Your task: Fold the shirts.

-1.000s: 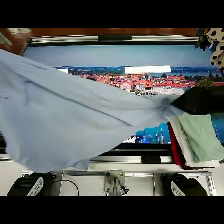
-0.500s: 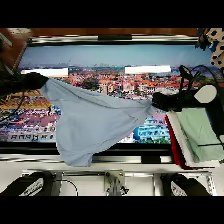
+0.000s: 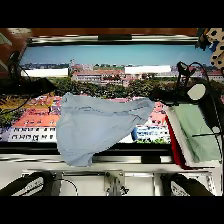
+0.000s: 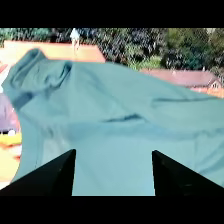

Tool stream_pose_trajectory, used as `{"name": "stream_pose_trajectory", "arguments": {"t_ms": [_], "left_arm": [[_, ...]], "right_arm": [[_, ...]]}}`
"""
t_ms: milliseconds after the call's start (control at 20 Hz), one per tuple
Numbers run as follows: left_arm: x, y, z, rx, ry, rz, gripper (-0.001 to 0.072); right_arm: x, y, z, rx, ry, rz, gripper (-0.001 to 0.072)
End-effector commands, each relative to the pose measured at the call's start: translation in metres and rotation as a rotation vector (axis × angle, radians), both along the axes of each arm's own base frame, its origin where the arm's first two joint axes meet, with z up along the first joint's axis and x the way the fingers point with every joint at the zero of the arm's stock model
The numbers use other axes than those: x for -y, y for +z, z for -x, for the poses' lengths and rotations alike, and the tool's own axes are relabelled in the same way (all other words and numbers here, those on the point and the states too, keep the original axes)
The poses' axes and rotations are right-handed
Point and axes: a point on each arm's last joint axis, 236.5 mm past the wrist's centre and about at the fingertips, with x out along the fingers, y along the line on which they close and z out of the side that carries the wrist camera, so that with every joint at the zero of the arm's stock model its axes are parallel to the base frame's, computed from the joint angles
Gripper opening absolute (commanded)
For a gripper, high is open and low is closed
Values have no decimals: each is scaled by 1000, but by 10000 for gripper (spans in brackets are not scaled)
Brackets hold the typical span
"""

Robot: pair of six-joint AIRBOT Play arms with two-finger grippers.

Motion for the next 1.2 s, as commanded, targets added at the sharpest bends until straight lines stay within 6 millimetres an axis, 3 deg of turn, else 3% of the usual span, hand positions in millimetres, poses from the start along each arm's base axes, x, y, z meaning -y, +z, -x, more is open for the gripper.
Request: {"name": "stream_pose_trajectory", "arguments": {"t_ms": [0,100,200,300,400,550,750,800,1050,1150], "left_arm": [[-35,-29,95,-361,-40,-42,521],[-43,-52,137,-432,15,-16,532],[-40,-84,180,-499,39,15,535],[-34,-118,216,-566,49,50,552],[-25,-141,231,-606,63,94,551],[-18,-165,240,-642,66,125,551],[-22,-181,233,-640,103,123,550],[-22,-185,230,-640,104,127,550],[-12,-203,223,-688,95,160,549],[-9,-210,218,-682,91,152,491]], "right_arm": [[15,1,48,-122,132,68,627],[16,-12,80,-239,198,59,627],[3,-29,104,-322,253,1,627],[-20,-41,117,-352,269,-109,627],[-34,-49,119,-353,253,-186,627],[-34,-56,122,-365,241,-194,627],[-36,-62,120,-380,240,-194,634],[-39,-68,121,-398,248,-194,683],[-80,-102,138,-505,355,-187,683],[-88,-112,134,-510,341,-184,683]]}}
